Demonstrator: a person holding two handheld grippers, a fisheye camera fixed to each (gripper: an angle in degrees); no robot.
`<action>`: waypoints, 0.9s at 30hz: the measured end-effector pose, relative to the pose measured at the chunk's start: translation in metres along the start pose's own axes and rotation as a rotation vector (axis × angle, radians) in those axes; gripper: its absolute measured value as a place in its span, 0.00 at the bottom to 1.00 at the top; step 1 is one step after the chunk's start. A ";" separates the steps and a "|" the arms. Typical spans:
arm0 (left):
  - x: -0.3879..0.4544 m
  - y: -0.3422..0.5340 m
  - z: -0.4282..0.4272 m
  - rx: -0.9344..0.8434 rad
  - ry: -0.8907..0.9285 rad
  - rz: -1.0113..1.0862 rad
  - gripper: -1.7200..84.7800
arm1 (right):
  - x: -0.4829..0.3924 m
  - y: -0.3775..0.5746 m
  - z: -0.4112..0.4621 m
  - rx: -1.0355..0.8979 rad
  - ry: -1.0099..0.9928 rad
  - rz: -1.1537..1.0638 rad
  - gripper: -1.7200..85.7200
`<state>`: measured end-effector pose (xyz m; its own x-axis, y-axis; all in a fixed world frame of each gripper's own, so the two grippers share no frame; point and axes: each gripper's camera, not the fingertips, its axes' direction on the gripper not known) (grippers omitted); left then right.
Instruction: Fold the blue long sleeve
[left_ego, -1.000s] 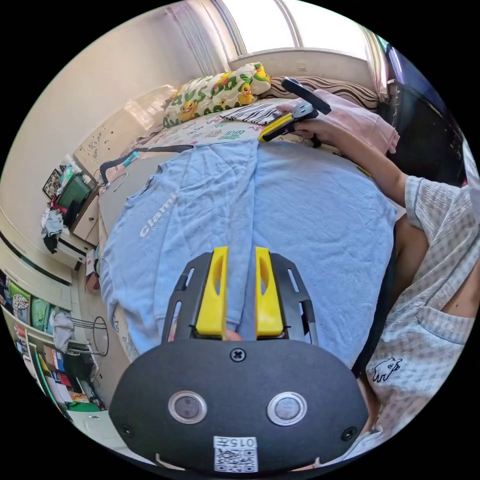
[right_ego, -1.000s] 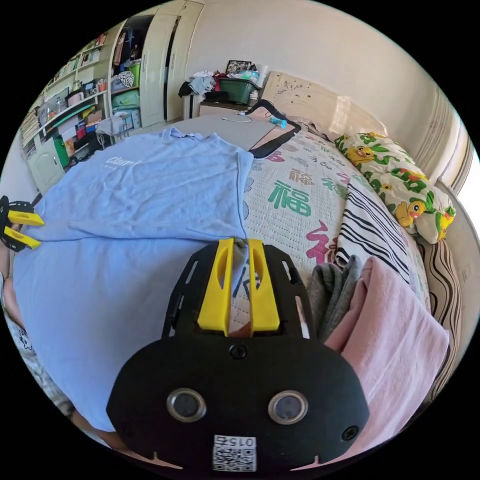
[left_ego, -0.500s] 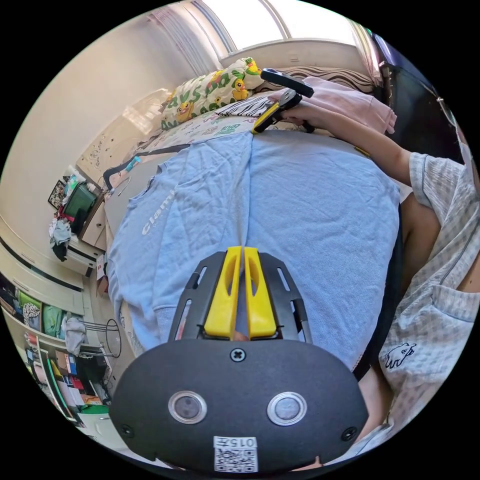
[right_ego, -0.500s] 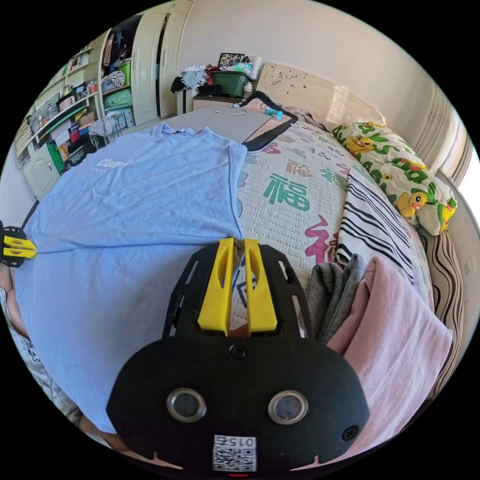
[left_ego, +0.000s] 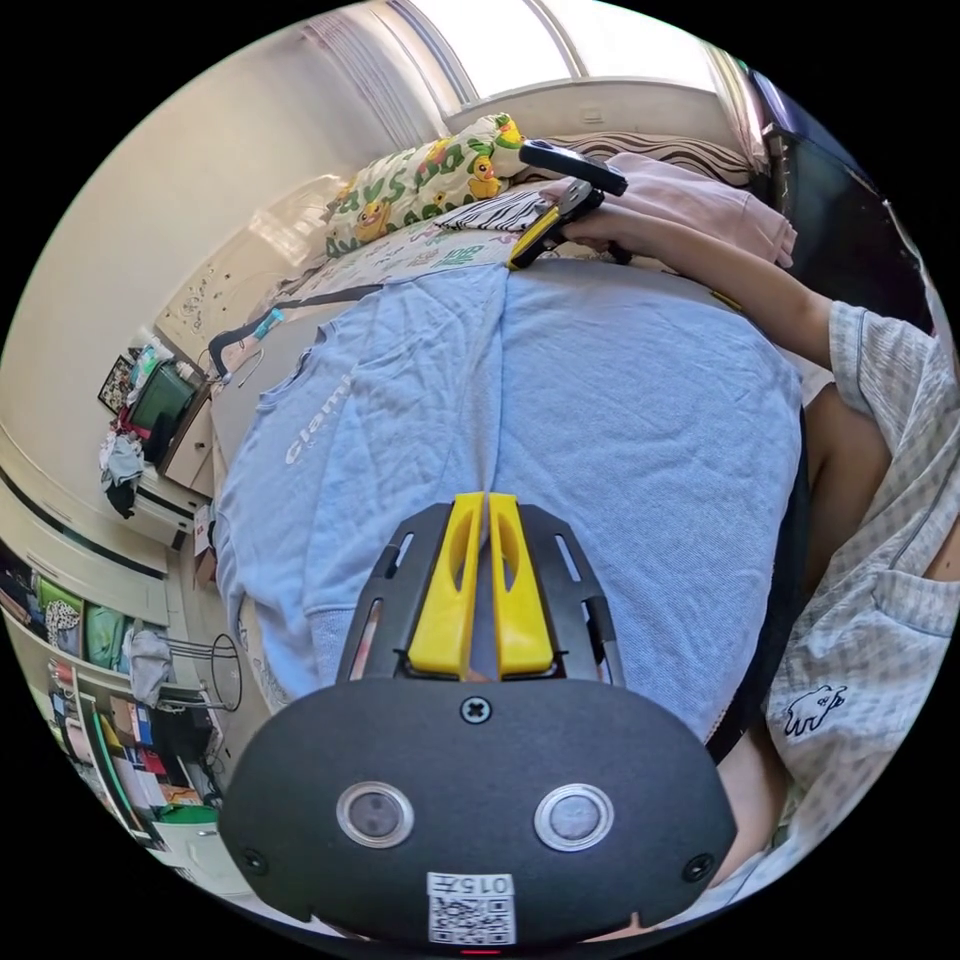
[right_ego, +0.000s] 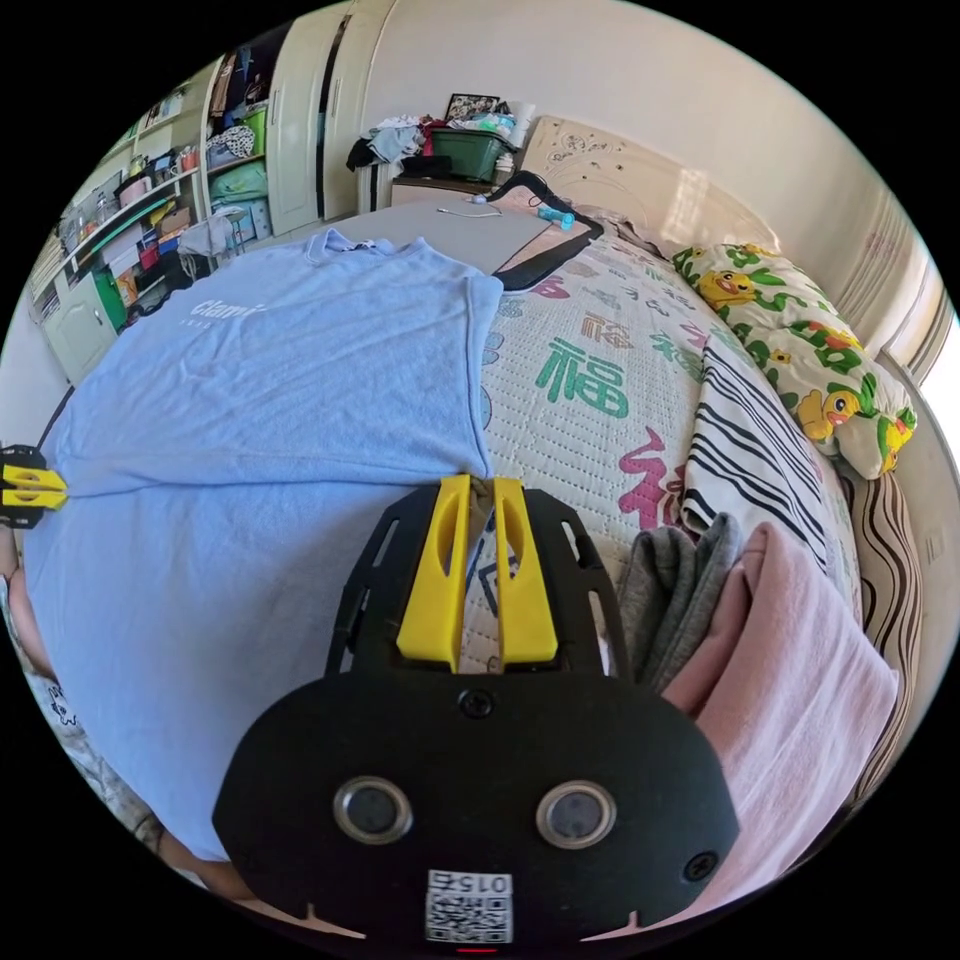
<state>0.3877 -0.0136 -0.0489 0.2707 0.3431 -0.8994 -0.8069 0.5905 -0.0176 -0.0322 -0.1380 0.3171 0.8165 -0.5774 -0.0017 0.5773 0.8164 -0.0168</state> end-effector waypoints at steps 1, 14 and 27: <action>0.001 0.001 0.002 0.000 0.001 -0.001 0.02 | 0.000 0.001 0.003 0.003 -0.009 0.004 0.08; 0.031 0.027 0.045 0.011 -0.002 -0.005 0.03 | -0.021 0.016 0.034 0.033 -0.024 0.007 0.08; -0.116 0.239 0.034 0.270 -0.077 -0.669 0.13 | -0.027 0.056 0.025 0.220 -0.150 0.150 0.06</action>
<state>0.1815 0.1128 0.0667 0.7053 -0.1104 -0.7002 -0.3006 0.8480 -0.4364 -0.0216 -0.0758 0.3415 0.8760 -0.4550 0.1600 0.4252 0.8851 0.1890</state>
